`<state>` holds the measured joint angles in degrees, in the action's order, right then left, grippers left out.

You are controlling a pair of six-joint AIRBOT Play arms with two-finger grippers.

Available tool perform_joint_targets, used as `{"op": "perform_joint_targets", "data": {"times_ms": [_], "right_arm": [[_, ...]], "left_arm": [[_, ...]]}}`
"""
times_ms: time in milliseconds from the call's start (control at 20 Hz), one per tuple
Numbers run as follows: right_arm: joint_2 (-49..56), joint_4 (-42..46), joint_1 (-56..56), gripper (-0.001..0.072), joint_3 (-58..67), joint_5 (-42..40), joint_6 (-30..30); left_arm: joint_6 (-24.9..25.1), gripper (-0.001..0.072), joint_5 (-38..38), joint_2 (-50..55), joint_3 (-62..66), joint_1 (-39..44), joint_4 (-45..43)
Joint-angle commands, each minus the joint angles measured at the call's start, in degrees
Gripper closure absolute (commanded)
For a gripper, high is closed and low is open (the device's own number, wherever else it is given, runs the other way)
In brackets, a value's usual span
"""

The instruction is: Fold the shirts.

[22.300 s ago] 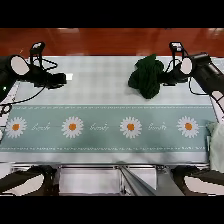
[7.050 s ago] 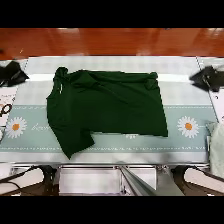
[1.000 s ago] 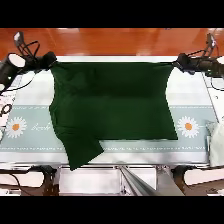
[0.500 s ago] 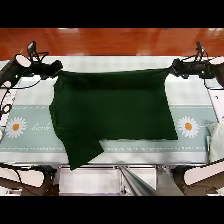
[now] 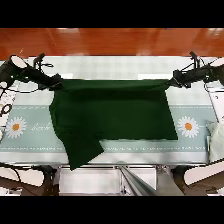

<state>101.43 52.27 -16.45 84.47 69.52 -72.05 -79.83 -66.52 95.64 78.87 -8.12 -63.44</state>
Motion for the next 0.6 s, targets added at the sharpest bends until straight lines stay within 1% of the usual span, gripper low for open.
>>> {"op": "perform_joint_targets", "data": {"times_ms": [0, 250, 300, 350, 400, 450, 500, 550], "right_arm": [[0.5, 4.2, 0.2, 0.0687, 0.0, 2.7, -1.2], [2.2, 3.7, 0.2, 0.0687, 0.0, 3.0, -2.5], [2.3, 3.6, 0.2, 0.0654, 0.0, 3.1, -3.0], [2.3, 3.7, 0.2, 0.0502, 0.0, 3.1, -4.3], [2.2, 3.4, 0.2, 0.0298, 0.0, 3.7, -5.4], [1.9, 2.6, 0.0, 0.0298, 0.1, 5.0, -5.6], [1.1, 1.6, -0.8, 0.0298, 0.2, 5.9, -5.9], [-0.5, 0.2, -2.0, 0.0299, 0.2, 6.8, -6.6]], "left_arm": [[1.2, 0.0691, -5.2, 0.2, -1.5, -1.0, -2.4], [1.9, 0.0691, -4.0, 0.6, -5.1, -1.0, -2.4], [1.8, 0.0691, -4.3, 0.7, -5.1, -1.0, -2.3], [1.6, 0.0684, -4.5, 0.7, -5.0, -1.0, -1.9], [0.6, 0.0564, -5.0, 0.7, -5.0, -1.0, -1.9], [-0.4, 0.0234, -6.5, 0.7, -4.6, -1.0, -1.9], [-0.5, 0.0202, -8.3, 0.7, -3.7, -1.1, -2.1], [-0.5, 0.0202, -11.1, 0.6, -1.9, -1.5, -2.1]]}}
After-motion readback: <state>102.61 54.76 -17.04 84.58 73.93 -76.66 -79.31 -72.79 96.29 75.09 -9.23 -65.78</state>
